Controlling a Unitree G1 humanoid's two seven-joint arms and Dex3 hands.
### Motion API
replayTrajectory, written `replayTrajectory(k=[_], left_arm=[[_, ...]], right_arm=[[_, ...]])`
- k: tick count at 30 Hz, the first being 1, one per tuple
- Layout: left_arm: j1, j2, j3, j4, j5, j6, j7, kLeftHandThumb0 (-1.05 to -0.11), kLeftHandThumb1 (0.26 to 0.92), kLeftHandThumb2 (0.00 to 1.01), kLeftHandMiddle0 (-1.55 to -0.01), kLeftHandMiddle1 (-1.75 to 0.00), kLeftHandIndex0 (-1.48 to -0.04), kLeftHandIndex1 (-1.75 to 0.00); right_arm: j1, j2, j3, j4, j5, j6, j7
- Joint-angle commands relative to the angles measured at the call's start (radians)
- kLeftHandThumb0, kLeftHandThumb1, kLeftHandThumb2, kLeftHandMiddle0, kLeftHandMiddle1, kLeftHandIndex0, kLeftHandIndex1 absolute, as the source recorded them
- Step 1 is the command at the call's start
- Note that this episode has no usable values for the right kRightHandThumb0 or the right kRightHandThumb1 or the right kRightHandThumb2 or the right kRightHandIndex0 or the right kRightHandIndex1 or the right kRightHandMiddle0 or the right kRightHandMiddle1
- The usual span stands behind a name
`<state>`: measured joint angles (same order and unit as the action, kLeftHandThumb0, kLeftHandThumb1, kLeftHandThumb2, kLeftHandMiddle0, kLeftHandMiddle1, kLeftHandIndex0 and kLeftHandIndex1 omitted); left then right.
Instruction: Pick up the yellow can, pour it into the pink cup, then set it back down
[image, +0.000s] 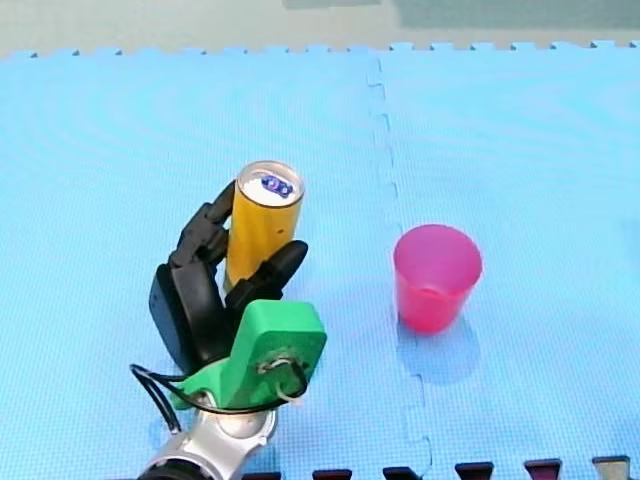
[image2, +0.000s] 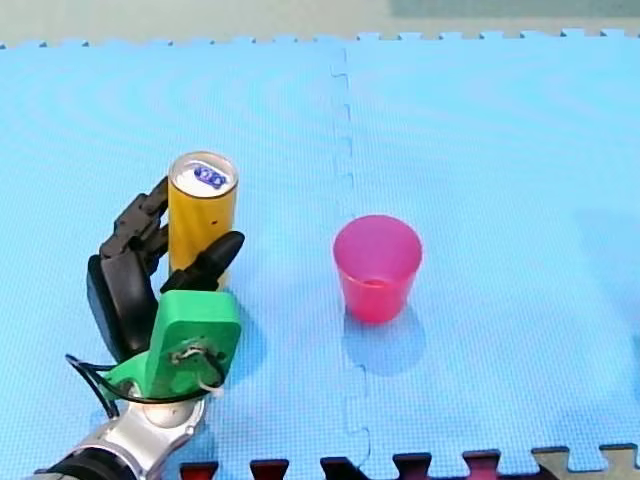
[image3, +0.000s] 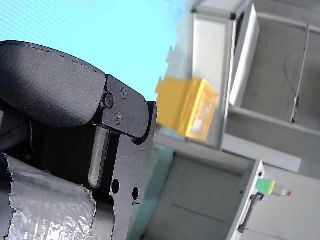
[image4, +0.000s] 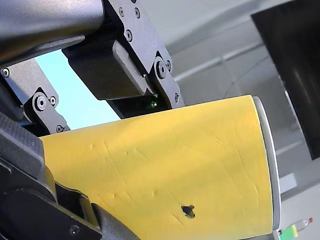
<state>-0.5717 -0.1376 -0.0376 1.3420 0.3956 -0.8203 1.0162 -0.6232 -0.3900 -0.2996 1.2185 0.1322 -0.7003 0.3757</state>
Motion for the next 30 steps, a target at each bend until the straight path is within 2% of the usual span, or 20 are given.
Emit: replayTrajectory(k=[1, 7, 14, 30], left_arm=[[0.004, -0.016, 0.048, -0.001, -0.066, -0.025, -0.076, -0.321, 0.799, 0.00, -1.32, -0.01, -1.20, 0.00], [0.012, -0.042, 0.121, -0.005, -0.178, -0.043, -0.230, -0.325, 0.806, 0.00, -1.33, -0.01, -1.19, 0.00], [0.009, -0.075, 0.199, -0.011, -0.277, -0.042, -0.349, -0.347, 0.814, 0.00, -1.32, -0.01, -1.19, 0.00], [0.009, -0.081, 0.228, -0.017, -0.295, -0.030, -0.395, -0.359, 0.821, 0.00, -1.33, 0.00, -1.18, 0.00]], right_arm=[[0.003, -0.009, -0.002, -0.001, 0.003, 0.000, 0.002], [0.004, -0.011, -0.004, 0.000, 0.004, -0.001, 0.005], [0.003, -0.012, -0.002, 0.000, 0.000, -0.003, 0.001], [0.005, -0.011, 0.006, -0.008, -0.005, -0.004, -0.010]])
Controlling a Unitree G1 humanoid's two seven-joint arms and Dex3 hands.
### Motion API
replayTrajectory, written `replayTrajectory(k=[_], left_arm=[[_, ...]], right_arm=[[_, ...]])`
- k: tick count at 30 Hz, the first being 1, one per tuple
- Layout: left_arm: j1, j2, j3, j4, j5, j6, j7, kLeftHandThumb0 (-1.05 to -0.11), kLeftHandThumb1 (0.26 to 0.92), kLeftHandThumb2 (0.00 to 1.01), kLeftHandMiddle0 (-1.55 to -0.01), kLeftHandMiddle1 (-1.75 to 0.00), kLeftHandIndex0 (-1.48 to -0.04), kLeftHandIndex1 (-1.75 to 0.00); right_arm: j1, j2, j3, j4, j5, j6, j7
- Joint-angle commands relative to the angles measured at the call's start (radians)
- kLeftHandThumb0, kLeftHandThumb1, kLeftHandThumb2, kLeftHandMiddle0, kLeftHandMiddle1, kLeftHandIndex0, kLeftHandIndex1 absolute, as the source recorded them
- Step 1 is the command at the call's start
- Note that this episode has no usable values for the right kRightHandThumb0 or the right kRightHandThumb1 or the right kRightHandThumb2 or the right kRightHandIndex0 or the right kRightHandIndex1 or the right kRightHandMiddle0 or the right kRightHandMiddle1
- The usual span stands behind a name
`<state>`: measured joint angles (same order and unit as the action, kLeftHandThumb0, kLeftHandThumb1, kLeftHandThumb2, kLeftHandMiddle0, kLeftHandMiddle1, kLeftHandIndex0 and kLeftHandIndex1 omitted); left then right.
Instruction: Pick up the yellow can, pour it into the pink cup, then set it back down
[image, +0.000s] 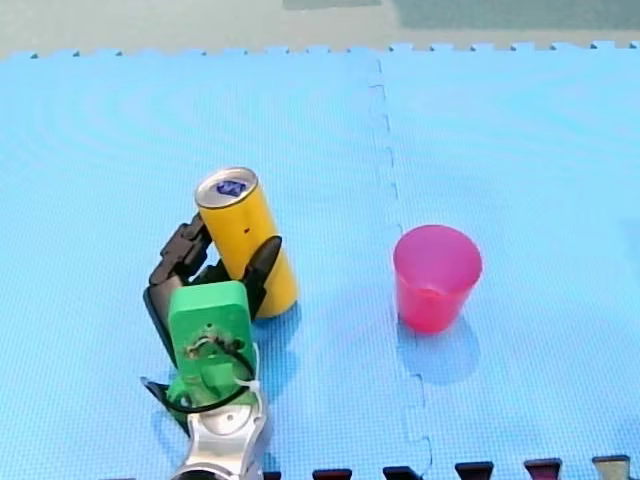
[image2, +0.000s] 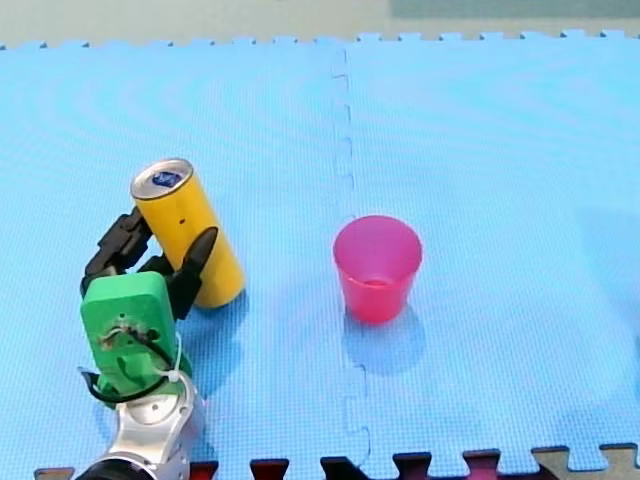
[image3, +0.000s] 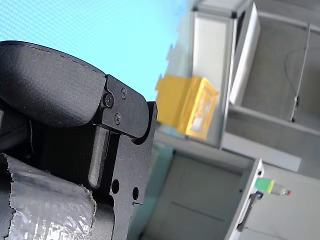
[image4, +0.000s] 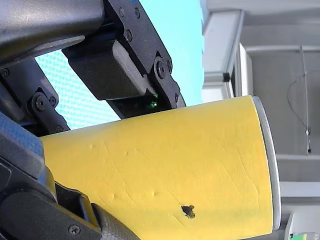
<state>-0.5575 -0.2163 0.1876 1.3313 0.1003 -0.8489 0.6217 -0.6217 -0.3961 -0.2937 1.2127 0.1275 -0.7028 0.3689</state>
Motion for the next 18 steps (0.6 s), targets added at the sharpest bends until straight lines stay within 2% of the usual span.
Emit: replayTrajectory(k=[1, 18], left_arm=[[-0.005, -0.001, 0.003, -0.006, 0.001, -0.001, 0.000, -0.359, 0.822, 0.00, -1.33, 0.00, -1.18, 0.00], [0.000, -0.002, -0.007, -0.003, 0.016, -0.004, 0.002, -0.361, 0.822, 0.00, -1.32, 0.00, -1.18, 0.00]], right_arm=[[0.004, -0.004, 0.001, -0.002, -0.001, 0.000, -0.005], [0.005, -0.007, 0.004, -0.004, -0.007, 0.003, -0.016]])
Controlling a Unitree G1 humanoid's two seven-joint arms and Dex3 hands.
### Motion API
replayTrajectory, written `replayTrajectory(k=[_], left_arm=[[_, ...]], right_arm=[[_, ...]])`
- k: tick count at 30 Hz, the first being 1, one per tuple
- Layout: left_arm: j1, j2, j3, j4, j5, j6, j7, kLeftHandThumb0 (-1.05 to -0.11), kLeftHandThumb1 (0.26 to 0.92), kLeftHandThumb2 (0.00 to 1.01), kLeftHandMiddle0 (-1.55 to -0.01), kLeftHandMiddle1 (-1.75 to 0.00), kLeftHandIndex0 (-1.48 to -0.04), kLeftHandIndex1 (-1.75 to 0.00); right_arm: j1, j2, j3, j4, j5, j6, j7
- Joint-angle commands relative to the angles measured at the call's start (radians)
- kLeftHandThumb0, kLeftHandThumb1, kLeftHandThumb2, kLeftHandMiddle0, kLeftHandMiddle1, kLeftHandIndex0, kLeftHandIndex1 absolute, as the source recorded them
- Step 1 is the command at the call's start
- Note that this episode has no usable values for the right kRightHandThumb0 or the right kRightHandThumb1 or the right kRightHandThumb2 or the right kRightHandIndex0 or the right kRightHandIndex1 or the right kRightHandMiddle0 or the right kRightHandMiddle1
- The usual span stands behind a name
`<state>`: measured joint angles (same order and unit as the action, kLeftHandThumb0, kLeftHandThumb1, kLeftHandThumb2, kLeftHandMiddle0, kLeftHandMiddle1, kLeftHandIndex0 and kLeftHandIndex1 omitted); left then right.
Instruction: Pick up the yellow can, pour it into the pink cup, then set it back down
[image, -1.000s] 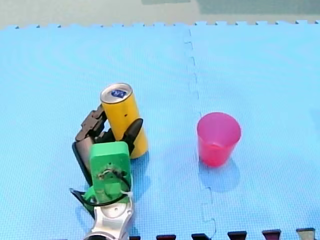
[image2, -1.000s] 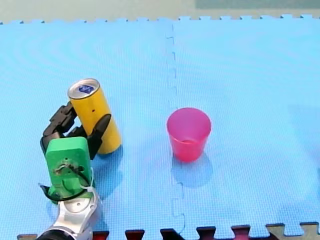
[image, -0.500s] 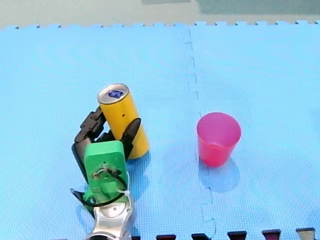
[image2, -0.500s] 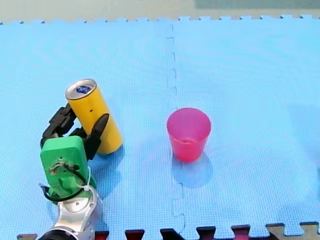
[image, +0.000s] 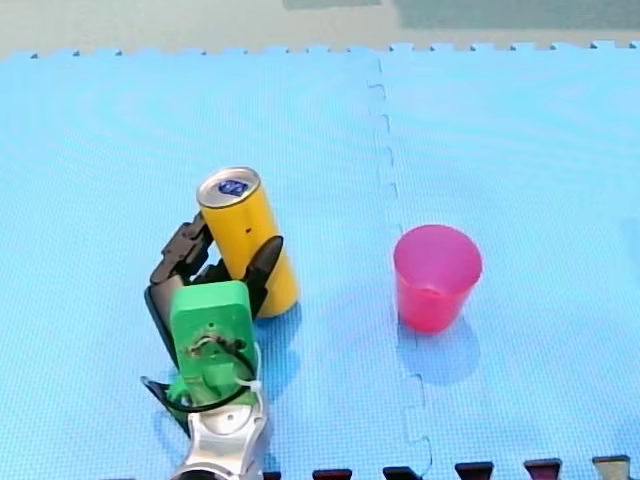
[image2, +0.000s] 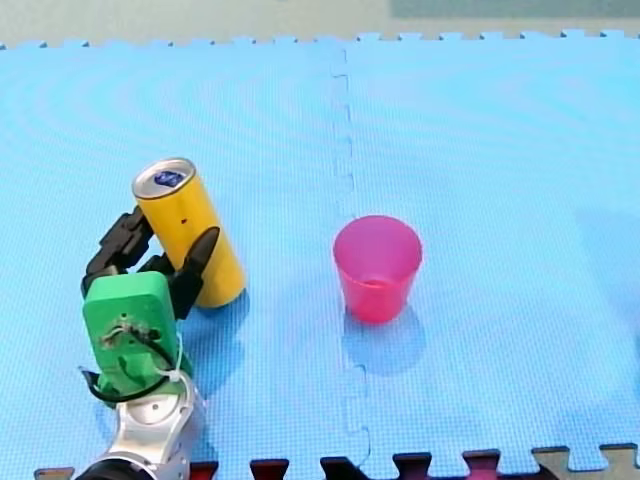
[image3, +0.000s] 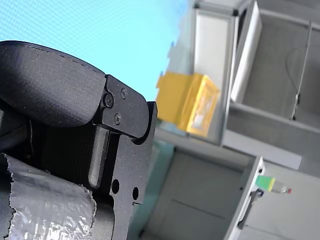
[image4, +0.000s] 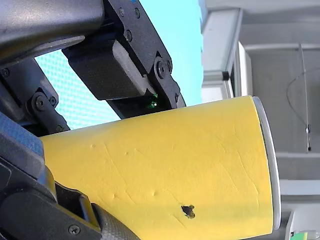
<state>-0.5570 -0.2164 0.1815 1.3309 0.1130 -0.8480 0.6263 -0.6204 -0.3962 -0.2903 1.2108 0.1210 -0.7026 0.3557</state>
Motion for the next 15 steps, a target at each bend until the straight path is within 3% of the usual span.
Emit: replayTrajectory(k=[1, 15], left_arm=[[0.000, -0.001, 0.000, -0.002, 0.004, -0.006, -0.004, -0.361, 0.822, 0.00, -1.32, 0.00, -1.18, 0.00], [0.008, -0.007, 0.018, 0.003, -0.003, -0.019, -0.029, -0.361, 0.820, 0.00, -1.33, 0.00, -1.19, 0.00]], right_arm=[[0.004, -0.006, 0.001, -0.002, 0.000, 0.003, -0.004], [0.008, -0.015, 0.001, -0.008, -0.001, 0.008, -0.005]])
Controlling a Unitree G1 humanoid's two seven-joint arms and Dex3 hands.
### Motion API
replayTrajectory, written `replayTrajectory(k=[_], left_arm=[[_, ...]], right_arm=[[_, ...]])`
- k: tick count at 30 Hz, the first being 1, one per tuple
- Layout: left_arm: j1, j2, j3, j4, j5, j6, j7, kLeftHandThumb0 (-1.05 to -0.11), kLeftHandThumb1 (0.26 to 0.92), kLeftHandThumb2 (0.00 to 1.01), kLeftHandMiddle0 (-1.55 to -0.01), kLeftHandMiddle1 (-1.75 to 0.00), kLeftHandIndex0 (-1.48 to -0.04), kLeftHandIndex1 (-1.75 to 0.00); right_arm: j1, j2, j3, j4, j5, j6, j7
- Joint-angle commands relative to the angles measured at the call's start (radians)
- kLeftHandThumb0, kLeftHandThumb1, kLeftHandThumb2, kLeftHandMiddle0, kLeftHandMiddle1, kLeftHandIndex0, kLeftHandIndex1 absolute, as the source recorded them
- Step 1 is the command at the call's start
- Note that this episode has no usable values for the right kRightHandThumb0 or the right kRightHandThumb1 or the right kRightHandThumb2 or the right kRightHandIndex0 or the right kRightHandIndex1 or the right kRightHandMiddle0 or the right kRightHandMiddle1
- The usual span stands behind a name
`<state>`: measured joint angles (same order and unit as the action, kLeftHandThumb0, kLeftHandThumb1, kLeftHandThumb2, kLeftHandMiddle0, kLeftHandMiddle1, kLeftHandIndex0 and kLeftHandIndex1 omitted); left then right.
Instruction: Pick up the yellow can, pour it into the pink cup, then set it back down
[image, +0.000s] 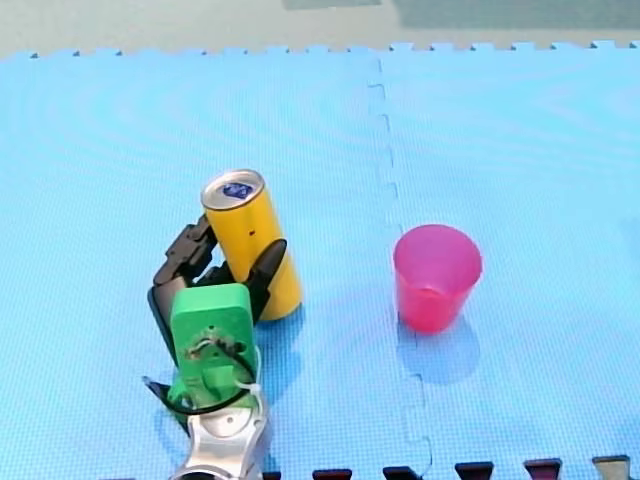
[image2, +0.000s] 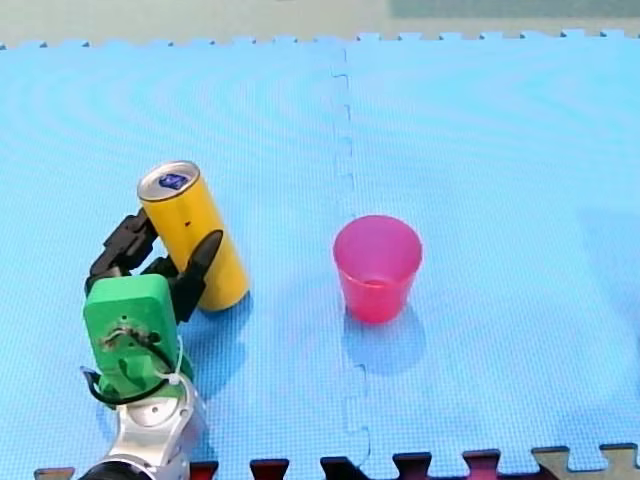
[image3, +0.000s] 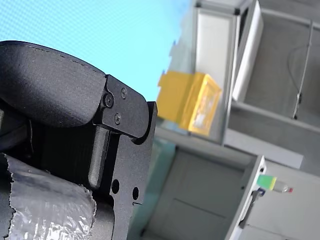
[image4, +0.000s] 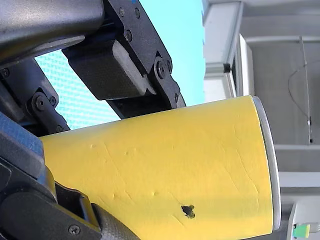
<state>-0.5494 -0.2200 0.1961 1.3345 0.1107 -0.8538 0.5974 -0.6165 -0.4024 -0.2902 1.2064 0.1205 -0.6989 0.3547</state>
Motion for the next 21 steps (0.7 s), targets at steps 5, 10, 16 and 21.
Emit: replayTrajectory(k=[5, 10, 16, 21], left_arm=[[0.000, -0.008, 0.018, 0.002, -0.014, -0.028, -0.029, -0.363, 0.816, 0.00, -1.33, 0.00, -1.19, 0.00], [-0.002, -0.009, 0.023, 0.003, -0.012, -0.034, -0.034, -0.365, 0.813, 0.00, -1.34, -0.01, -1.19, 0.00], [0.000, -0.003, 0.001, 0.004, 0.027, -0.043, 0.013, -0.365, 0.811, 0.00, -1.35, -0.01, -1.20, 0.00], [0.003, 0.003, -0.019, 0.006, 0.062, -0.049, 0.053, -0.365, 0.807, 0.00, -1.36, -0.01, -1.20, 0.00]], right_arm=[[0.004, -0.012, 0.004, -0.005, -0.007, 0.004, -0.012], [0.003, -0.014, 0.007, -0.005, -0.011, 0.002, -0.017], [0.004, -0.015, 0.008, -0.009, -0.010, 0.000, -0.015], [0.005, -0.015, 0.008, -0.011, -0.008, 0.000, -0.013]])
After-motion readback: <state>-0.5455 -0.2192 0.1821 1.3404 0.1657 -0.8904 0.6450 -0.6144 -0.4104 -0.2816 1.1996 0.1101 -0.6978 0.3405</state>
